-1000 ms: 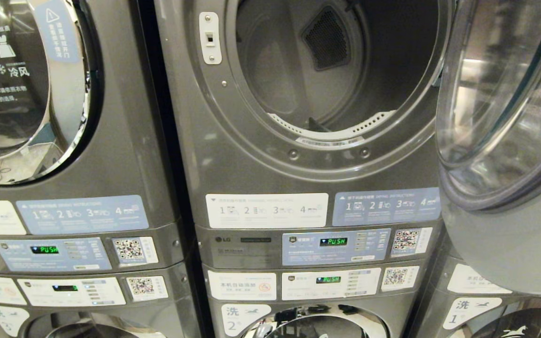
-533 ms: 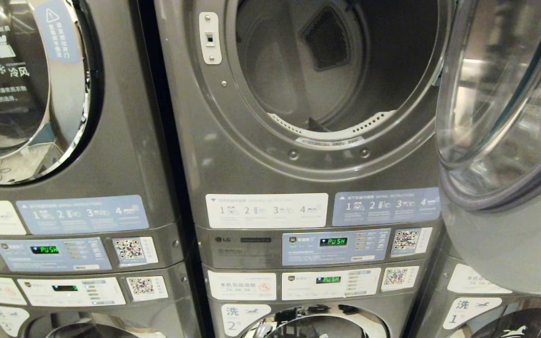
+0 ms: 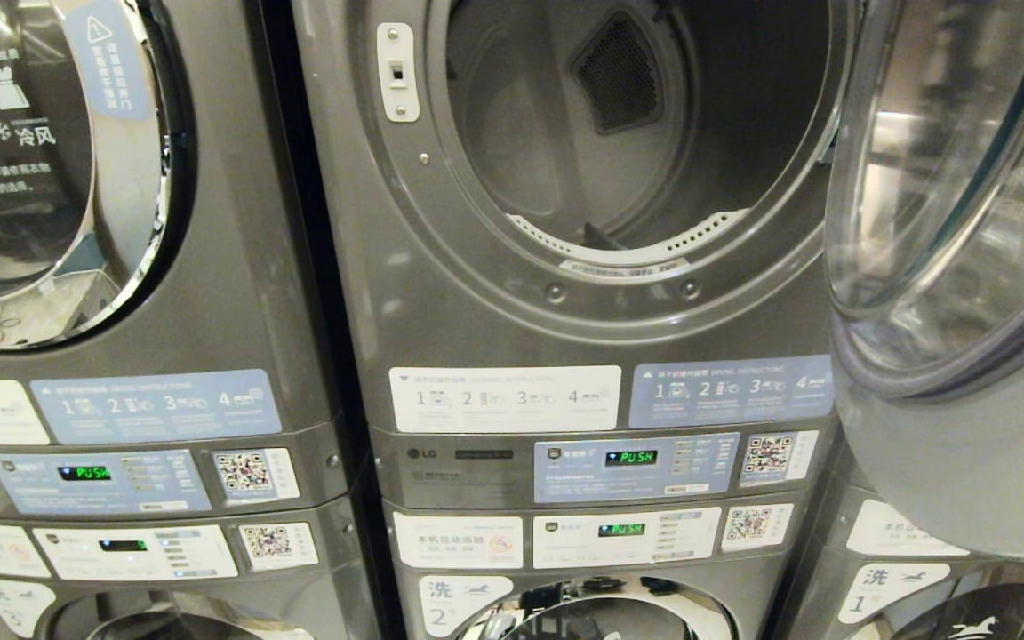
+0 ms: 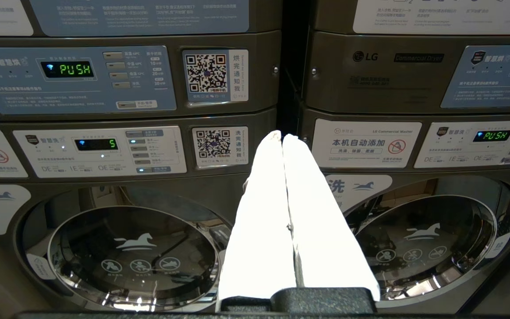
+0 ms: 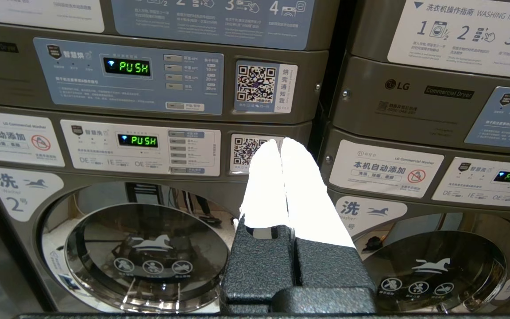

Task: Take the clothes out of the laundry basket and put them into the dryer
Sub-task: Open the dryer

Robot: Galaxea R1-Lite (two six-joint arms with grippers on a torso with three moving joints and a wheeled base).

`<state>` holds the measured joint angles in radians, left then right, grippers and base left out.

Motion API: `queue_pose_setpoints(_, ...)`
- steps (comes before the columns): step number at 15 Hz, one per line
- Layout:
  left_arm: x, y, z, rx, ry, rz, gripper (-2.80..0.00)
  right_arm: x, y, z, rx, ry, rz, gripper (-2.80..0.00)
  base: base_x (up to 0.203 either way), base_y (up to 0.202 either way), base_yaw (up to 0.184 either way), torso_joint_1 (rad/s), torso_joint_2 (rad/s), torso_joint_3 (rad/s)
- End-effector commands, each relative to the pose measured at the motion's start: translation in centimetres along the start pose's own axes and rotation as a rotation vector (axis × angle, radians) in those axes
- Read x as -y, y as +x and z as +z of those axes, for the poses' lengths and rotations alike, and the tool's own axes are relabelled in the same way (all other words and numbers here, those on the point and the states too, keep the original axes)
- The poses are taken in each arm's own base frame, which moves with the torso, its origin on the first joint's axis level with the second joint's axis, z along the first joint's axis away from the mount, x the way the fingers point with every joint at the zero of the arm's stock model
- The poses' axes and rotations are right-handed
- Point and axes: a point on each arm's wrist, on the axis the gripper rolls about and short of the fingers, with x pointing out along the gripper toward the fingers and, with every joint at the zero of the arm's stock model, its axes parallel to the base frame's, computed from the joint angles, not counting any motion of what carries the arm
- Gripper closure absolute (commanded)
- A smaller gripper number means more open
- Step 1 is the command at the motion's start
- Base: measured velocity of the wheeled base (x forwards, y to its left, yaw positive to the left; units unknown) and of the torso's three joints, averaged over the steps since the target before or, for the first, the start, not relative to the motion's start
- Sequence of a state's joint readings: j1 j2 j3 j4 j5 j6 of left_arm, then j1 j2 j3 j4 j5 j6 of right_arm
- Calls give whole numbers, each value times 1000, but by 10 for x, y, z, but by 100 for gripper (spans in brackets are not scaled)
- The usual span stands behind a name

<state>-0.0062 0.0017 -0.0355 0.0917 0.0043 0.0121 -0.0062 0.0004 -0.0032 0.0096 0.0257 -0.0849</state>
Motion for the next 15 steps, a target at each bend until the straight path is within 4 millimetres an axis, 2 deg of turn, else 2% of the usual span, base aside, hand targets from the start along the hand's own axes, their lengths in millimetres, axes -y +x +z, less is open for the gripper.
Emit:
queue_pose_setpoints(1,0,0,0,0,0,0,0,0,0,0,1,3,0,0,0,0,0,0,0,0)
queue_pose_setpoints(7,0,0,0,0,-1,2,0,1,0,1,12,89,-32,0,0,0,0,1,0,11)
queue_pose_setpoints(15,0,0,0,0,0,2,0,1,0,0,10,88,-34,0,0,0,0,2,1,183)
